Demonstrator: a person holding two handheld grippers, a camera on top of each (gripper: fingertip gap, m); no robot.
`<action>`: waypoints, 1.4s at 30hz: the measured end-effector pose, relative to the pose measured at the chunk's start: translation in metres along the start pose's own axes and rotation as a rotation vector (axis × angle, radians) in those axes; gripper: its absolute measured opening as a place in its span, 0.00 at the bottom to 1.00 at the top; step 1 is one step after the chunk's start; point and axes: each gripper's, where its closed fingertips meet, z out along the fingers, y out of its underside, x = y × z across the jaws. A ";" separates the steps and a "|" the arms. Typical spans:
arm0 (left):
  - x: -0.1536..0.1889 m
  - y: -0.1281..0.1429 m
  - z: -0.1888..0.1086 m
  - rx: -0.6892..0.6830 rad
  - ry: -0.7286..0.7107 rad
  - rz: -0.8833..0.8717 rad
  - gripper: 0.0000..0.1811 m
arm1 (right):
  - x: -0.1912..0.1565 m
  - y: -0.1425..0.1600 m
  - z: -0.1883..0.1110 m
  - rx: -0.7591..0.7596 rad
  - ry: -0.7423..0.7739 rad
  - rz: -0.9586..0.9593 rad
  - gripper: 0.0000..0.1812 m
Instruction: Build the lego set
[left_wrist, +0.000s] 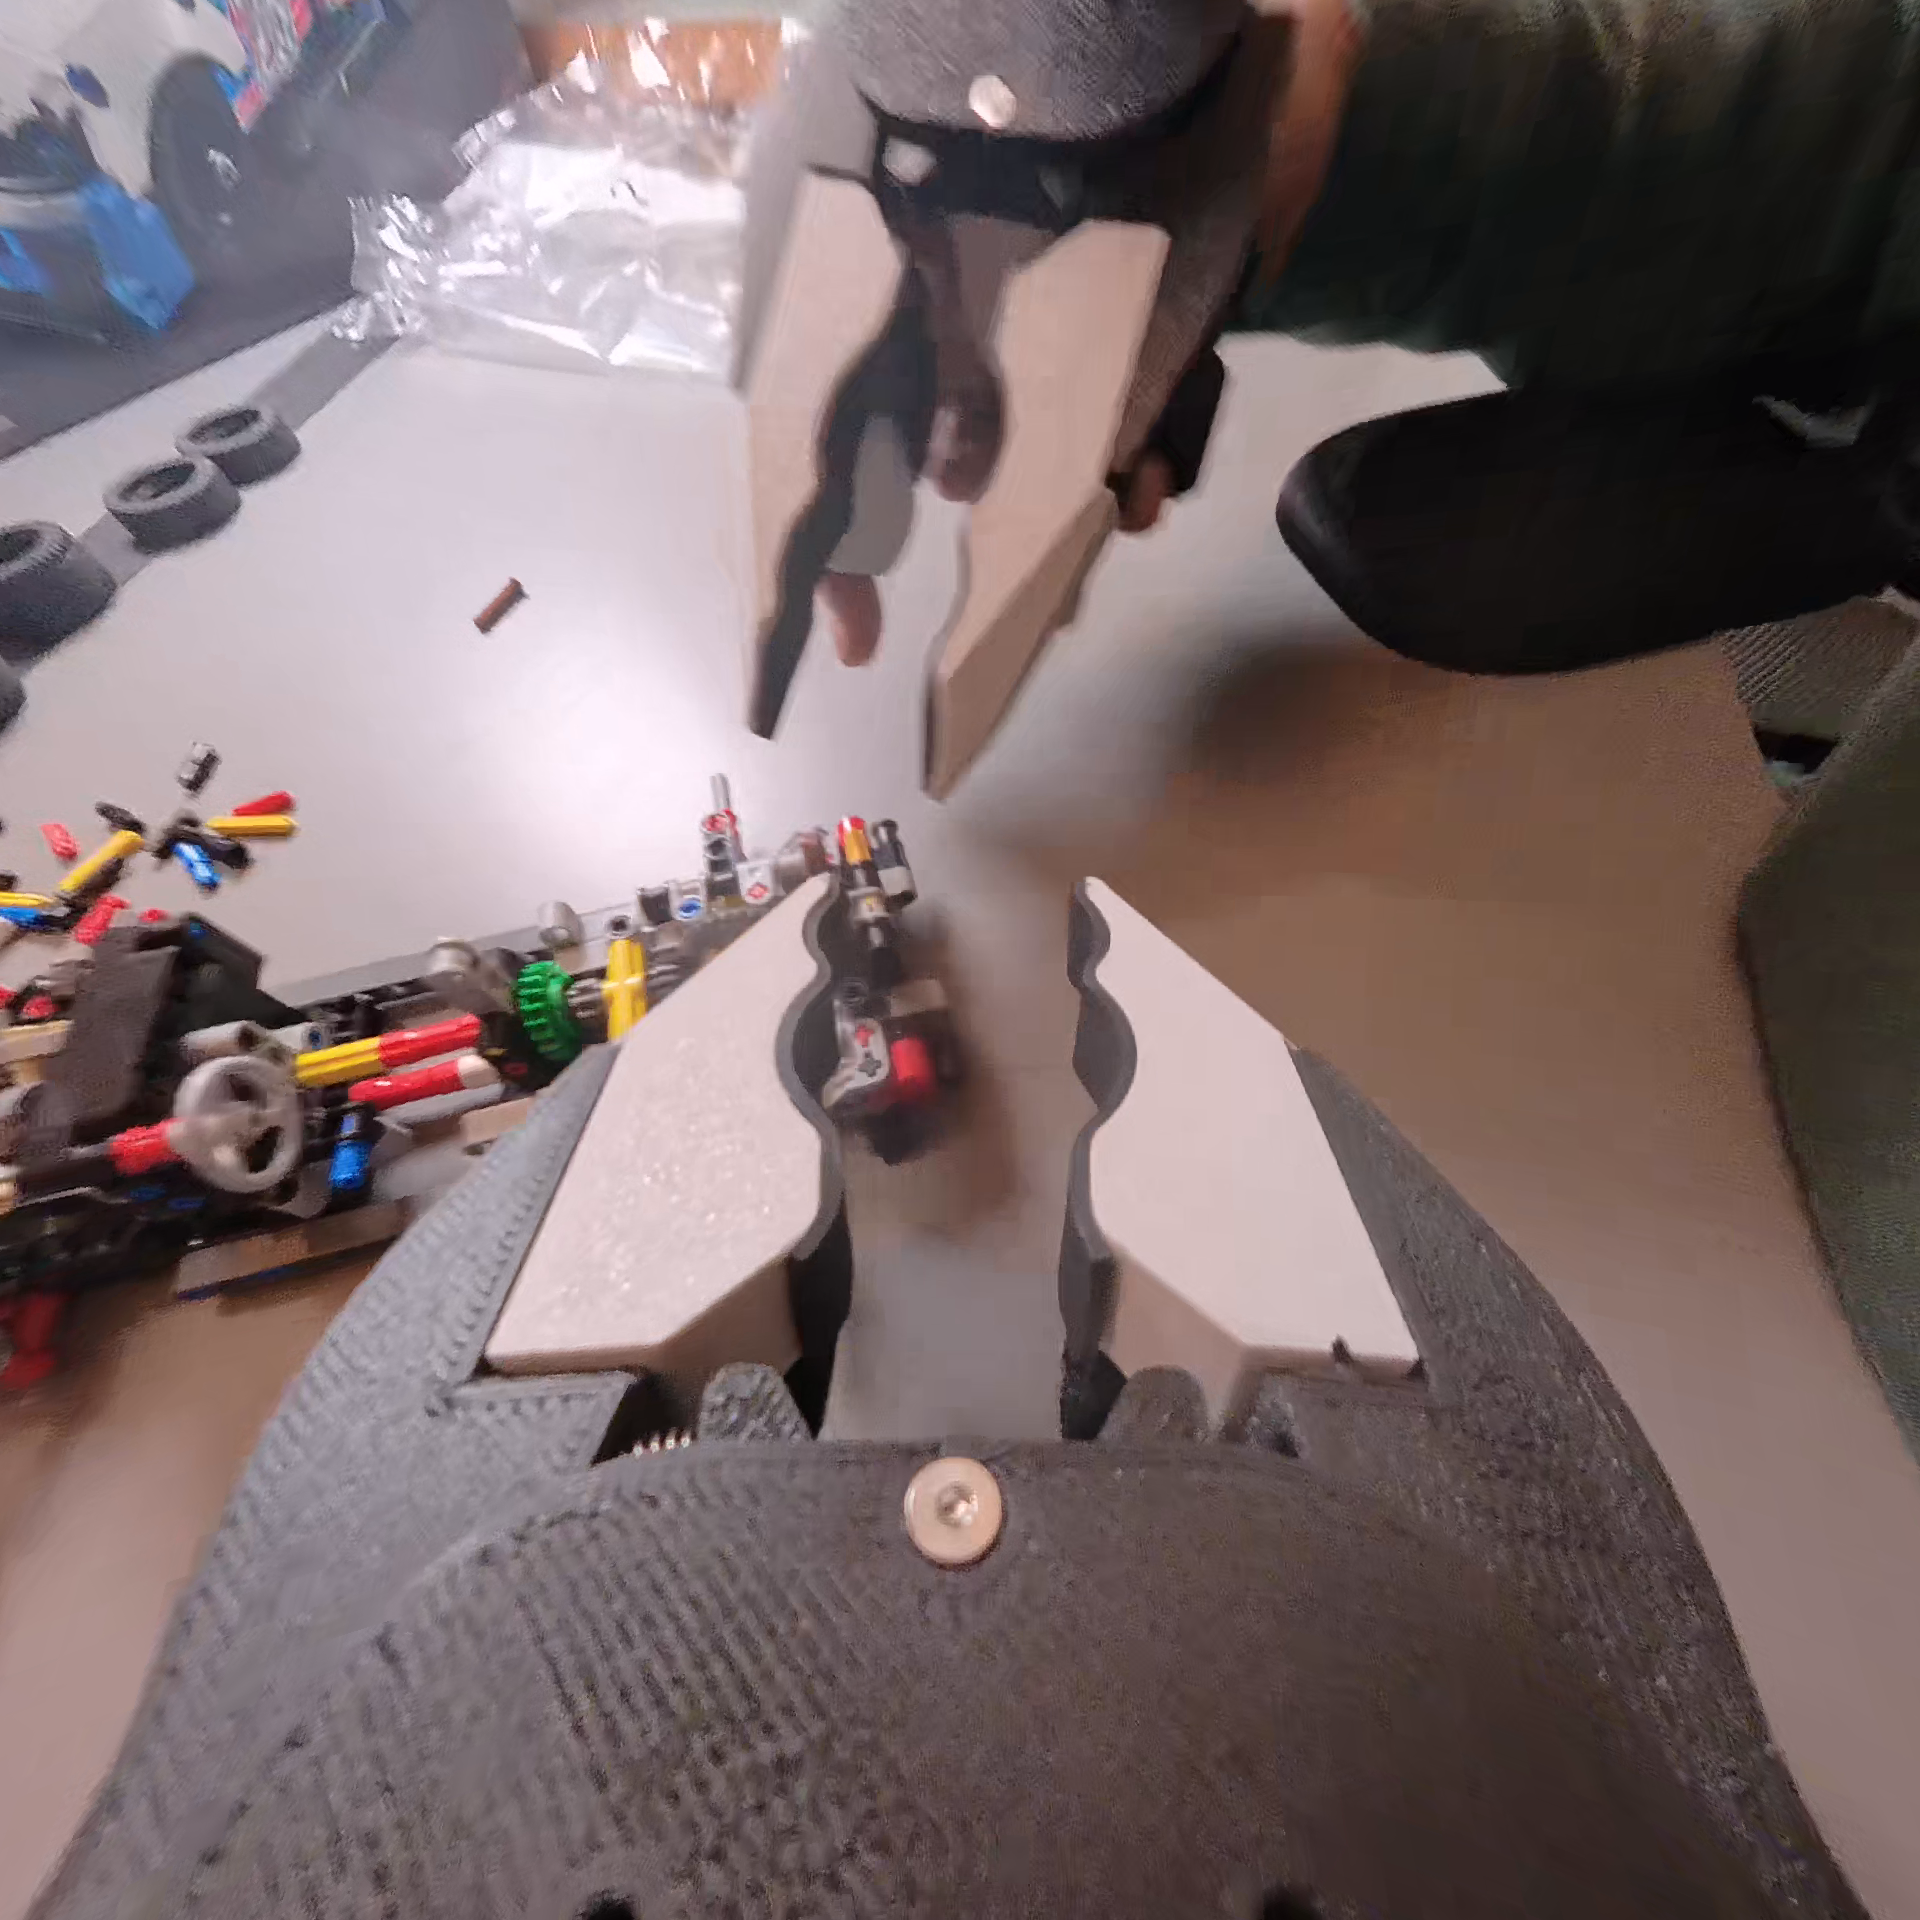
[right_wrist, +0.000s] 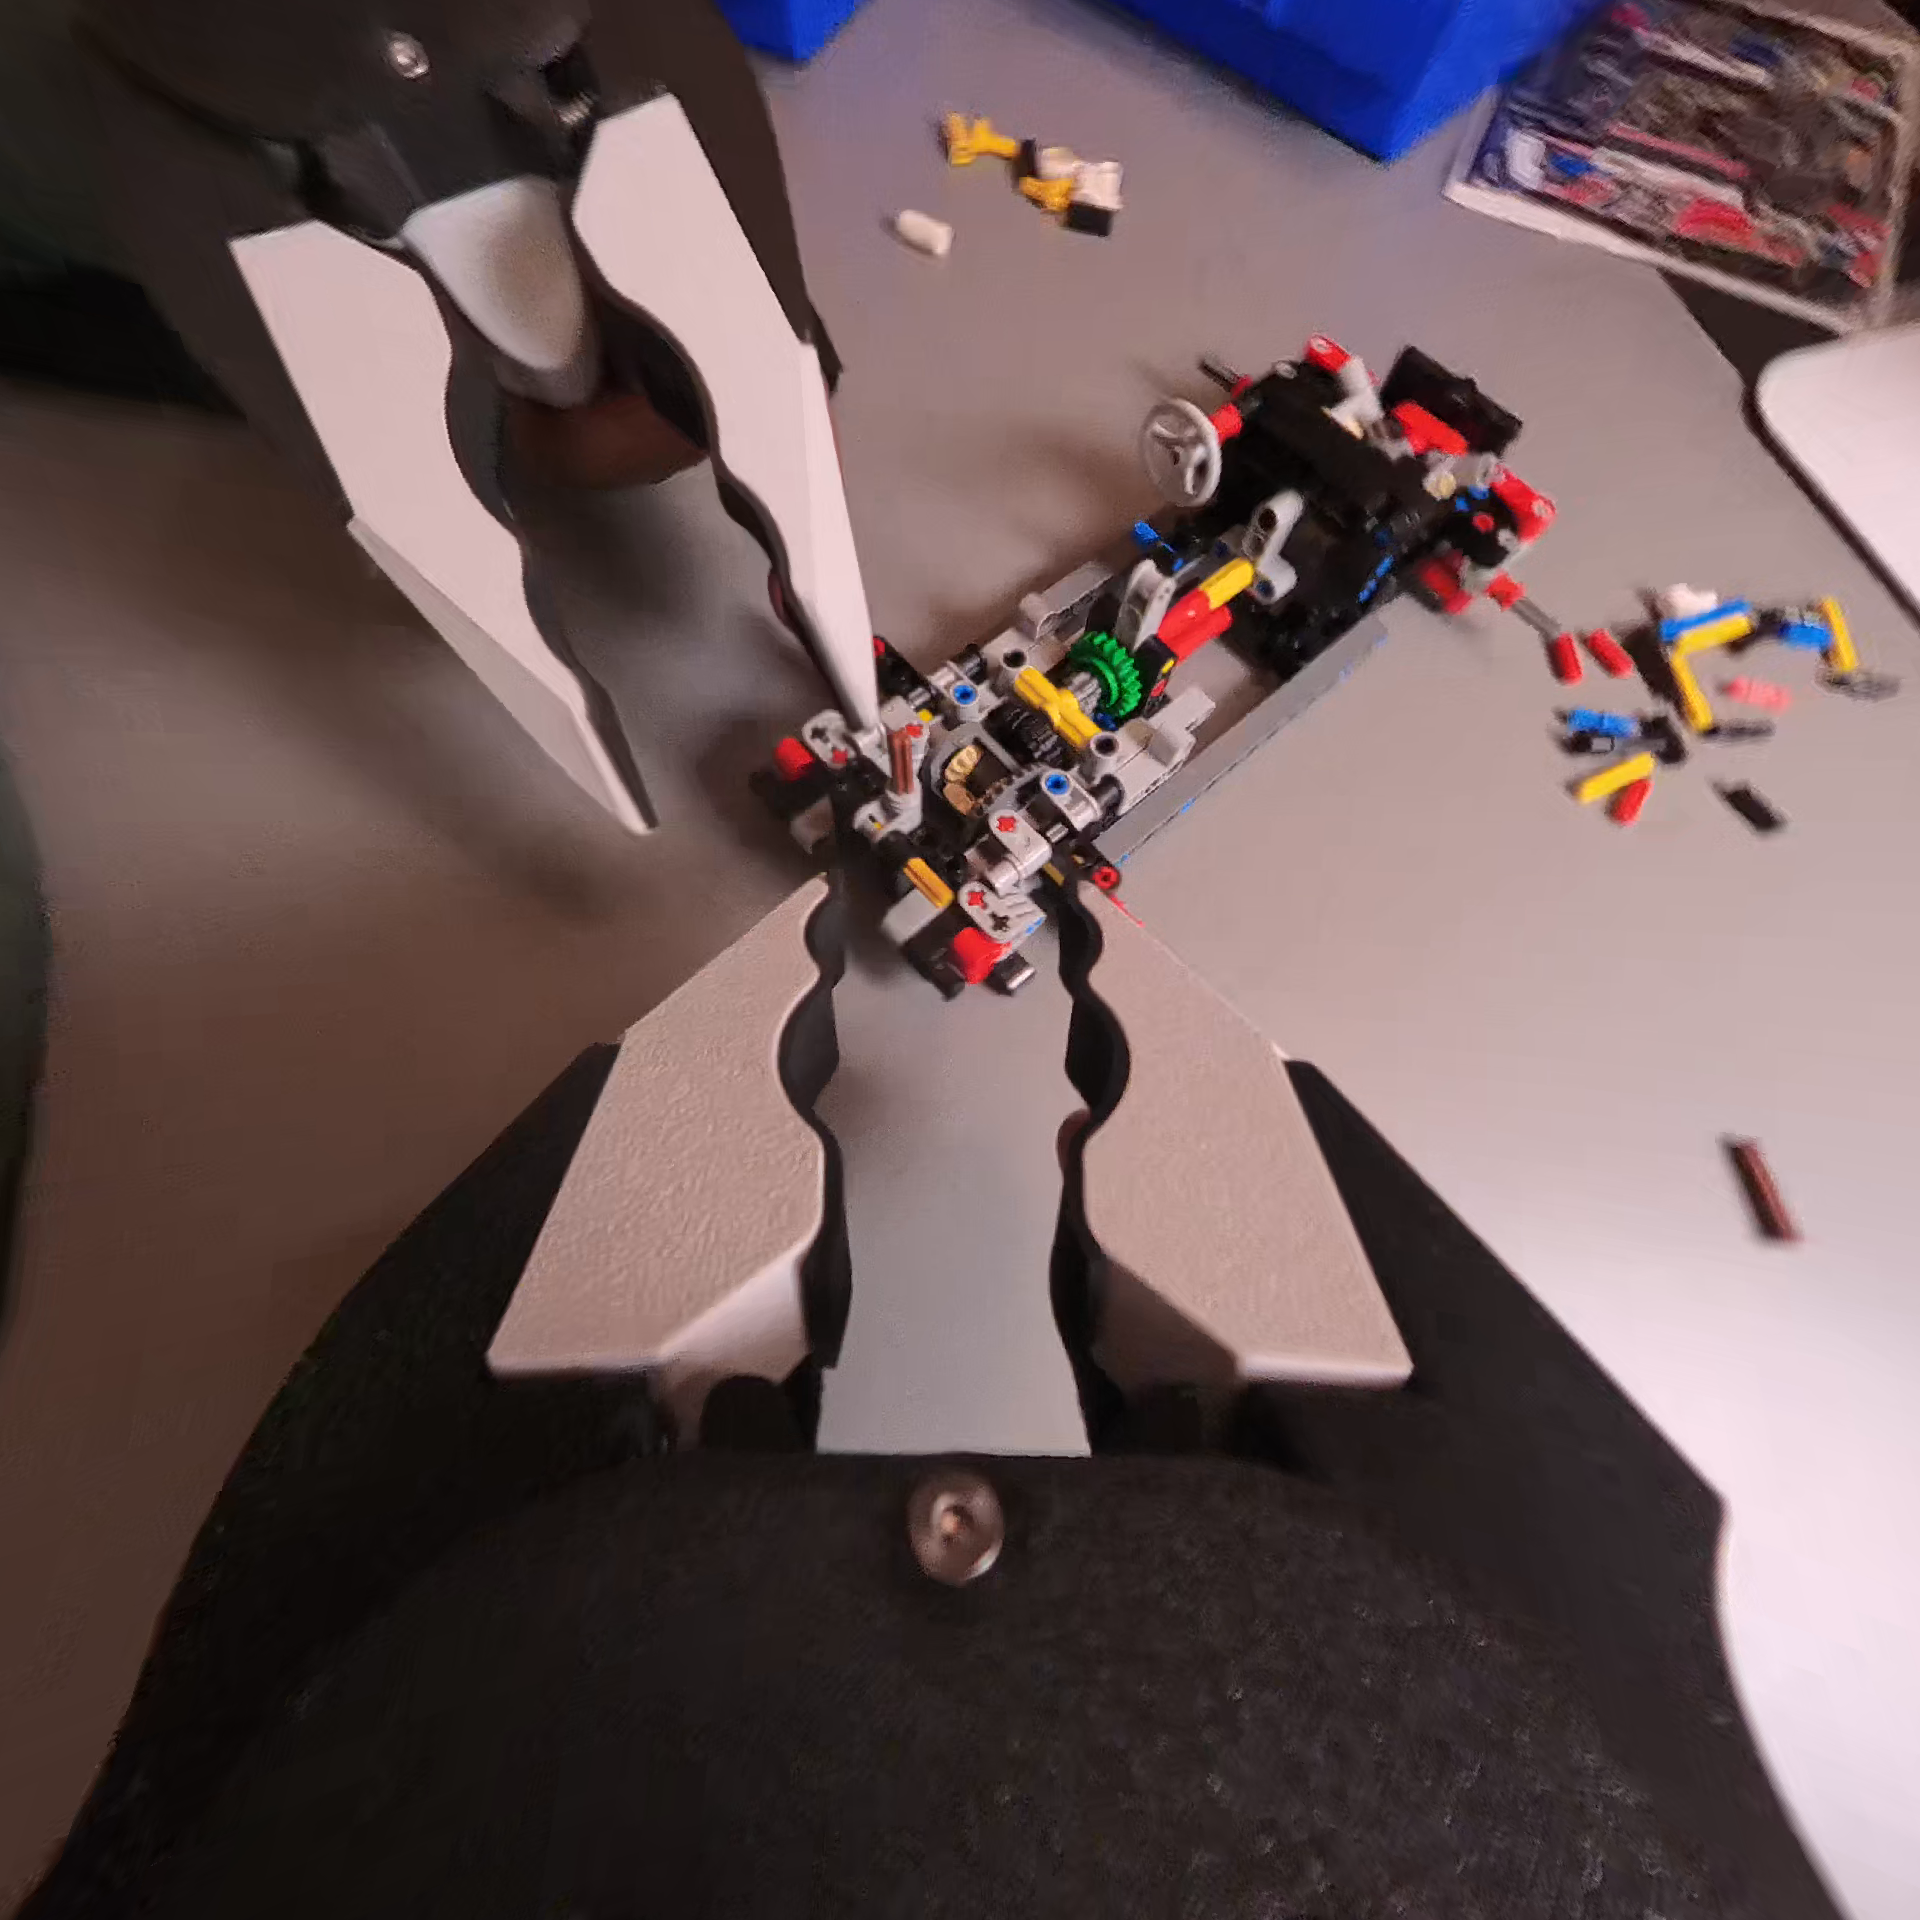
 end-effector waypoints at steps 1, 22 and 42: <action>-0.008 -0.004 -0.008 0.024 -0.014 -0.010 0.22 | -0.005 -0.001 0.001 0.014 0.047 0.093 0.22; -0.093 0.007 -0.077 0.054 -0.297 -0.004 0.30 | -0.010 0.021 0.005 -0.007 -0.015 -0.157 0.07; -0.091 0.034 -0.054 -0.073 -0.279 0.063 0.35 | 0.005 0.031 -0.001 -0.033 0.395 0.280 0.18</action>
